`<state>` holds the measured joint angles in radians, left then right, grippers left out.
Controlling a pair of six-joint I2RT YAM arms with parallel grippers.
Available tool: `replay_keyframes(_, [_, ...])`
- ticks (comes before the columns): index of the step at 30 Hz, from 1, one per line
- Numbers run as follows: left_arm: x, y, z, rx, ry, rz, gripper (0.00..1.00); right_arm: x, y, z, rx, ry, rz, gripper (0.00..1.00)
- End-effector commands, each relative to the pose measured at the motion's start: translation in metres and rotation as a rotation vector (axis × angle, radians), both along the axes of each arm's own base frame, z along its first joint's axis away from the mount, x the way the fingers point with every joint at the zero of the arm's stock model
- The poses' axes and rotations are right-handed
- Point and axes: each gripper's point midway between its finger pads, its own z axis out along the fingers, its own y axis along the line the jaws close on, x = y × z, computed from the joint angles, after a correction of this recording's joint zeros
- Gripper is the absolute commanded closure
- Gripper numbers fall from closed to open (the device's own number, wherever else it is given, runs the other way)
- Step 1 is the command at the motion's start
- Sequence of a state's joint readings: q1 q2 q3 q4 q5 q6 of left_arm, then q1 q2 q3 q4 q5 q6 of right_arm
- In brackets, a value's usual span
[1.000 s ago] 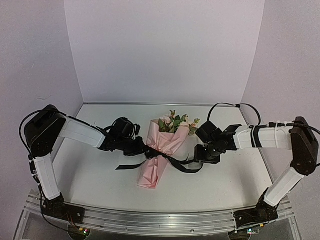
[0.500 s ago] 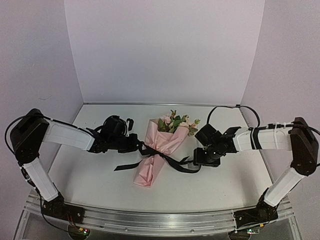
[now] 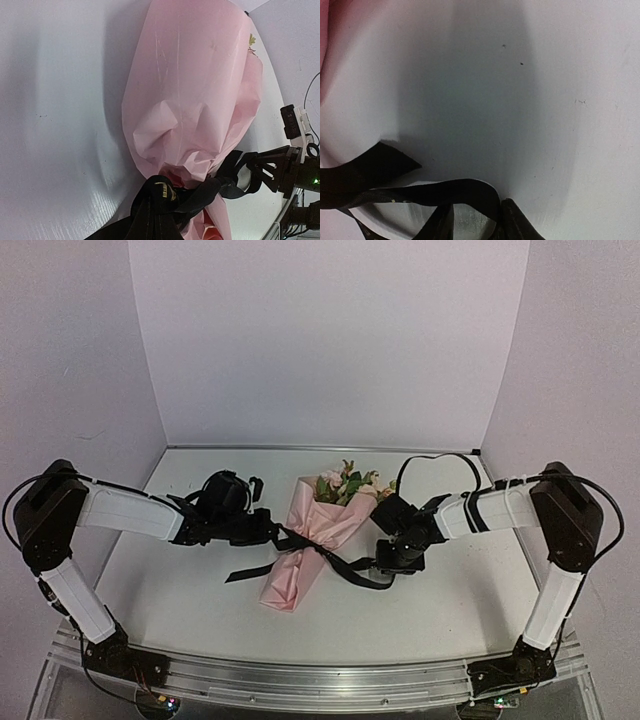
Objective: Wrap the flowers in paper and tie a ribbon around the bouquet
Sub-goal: Adjust the ribbon on the folded bouquet.
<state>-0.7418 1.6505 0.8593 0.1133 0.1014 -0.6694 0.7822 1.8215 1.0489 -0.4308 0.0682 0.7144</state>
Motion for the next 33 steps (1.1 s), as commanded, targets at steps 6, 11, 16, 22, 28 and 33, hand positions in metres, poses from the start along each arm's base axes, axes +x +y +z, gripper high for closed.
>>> replay_keyframes(6, [0.003,0.023,0.0,0.088,-0.03,0.056,1.0,0.005,-0.023,0.006,-0.081,-0.059,-0.045,1.0])
replay_keyframes(11, [0.002,0.034,-0.011,0.131,-0.008,0.055,1.0,0.003,-0.048,0.008,-0.144,-0.08,-0.089,1.0])
replay_keyframes(16, [-0.002,0.053,-0.025,0.141,0.043,0.067,1.0,0.001,-0.067,0.008,-0.172,-0.082,-0.123,1.0])
replay_keyframes(22, [-0.005,0.067,-0.035,0.133,0.091,0.067,1.0,0.003,-0.08,0.013,-0.206,-0.097,-0.131,1.0])
replay_keyframes(28, [-0.005,0.079,-0.046,0.112,0.148,0.079,1.0,0.002,-0.097,0.011,-0.238,-0.092,-0.163,1.0])
replay_keyframes(33, [-0.008,0.088,-0.054,0.114,0.186,0.089,1.0,0.001,-0.112,0.012,-0.246,-0.092,-0.205,1.0])
